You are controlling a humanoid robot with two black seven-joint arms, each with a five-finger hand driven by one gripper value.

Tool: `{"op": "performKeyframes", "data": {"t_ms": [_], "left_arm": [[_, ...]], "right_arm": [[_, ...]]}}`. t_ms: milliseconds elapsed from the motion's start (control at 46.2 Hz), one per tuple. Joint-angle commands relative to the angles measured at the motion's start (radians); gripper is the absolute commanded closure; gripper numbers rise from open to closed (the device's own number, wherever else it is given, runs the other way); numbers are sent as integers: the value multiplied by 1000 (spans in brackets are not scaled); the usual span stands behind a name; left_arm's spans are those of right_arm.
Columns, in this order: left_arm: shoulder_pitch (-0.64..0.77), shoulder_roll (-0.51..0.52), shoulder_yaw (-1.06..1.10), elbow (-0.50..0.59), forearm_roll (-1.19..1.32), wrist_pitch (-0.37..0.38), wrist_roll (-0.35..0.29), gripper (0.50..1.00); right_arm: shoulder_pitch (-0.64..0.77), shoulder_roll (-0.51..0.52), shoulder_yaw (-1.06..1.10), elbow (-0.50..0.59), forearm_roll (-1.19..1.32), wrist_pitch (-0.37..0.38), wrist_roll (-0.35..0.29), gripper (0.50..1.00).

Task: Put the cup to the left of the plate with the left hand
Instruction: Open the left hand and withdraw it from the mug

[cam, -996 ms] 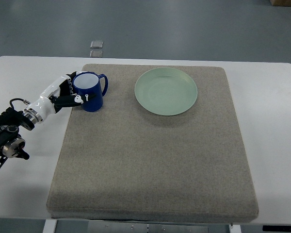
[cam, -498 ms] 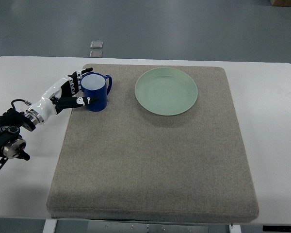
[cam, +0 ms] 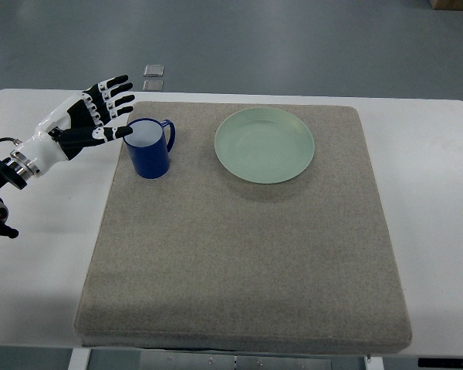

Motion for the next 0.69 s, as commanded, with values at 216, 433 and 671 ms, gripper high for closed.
{"op": "performKeyframes", "data": {"t_ms": [216, 433, 671], "left_arm": [[-78, 27, -25, 46, -69, 1, 8, 504], [-212, 43, -11, 101, -213, -56, 163, 501], [-310, 26, -8, 210, -453, -108, 471, 501]], "right_arm": [[0, 0, 0, 0, 0, 0, 0, 568], [0, 0, 0, 0, 0, 0, 0, 568], [0, 0, 0, 0, 0, 0, 0, 568]]}}
